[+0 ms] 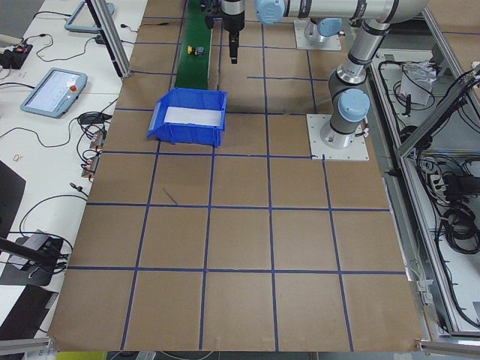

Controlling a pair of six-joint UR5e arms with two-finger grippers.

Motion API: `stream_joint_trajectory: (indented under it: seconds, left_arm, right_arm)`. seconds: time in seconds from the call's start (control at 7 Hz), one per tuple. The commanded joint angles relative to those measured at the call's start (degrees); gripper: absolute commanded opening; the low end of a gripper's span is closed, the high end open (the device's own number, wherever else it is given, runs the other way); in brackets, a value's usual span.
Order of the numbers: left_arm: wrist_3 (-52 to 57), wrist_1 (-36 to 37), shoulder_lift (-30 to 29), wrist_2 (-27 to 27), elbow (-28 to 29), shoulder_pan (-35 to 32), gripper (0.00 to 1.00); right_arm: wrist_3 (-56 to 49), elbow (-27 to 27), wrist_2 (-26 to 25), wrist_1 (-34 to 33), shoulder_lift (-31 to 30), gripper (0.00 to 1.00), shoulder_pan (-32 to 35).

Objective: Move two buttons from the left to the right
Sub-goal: 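Move the right gripper back over the belt above the yellow button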

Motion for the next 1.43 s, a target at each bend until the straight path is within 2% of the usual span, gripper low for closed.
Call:
stream_joint_trajectory:
  seconds: [0.0, 0.29, 0.57, 1.29]
  left_arm:
    - [0.09, 0.0, 0.0, -0.03, 0.0, 0.0, 1.0]
    - [0.0, 0.0, 0.0, 0.06, 0.0, 0.0, 1.0]
    - [0.0, 0.0, 0.0, 0.06, 0.0, 0.0, 1.0]
    - [0.0, 0.0, 0.0, 0.06, 0.0, 0.0, 1.0]
  right_arm:
    - [0.47, -0.75, -0.03, -0.25, 1.07, 1.0, 0.61]
    - [2.21, -0.93, -0.2, -2.35, 3.61, 1.0, 1.83]
    - [8.17, -2.5, -0.2, -3.07, 6.59, 1.0, 5.51]
    - [9.61, -3.22, -0.2, -6.49, 11.7, 1.0, 5.79]
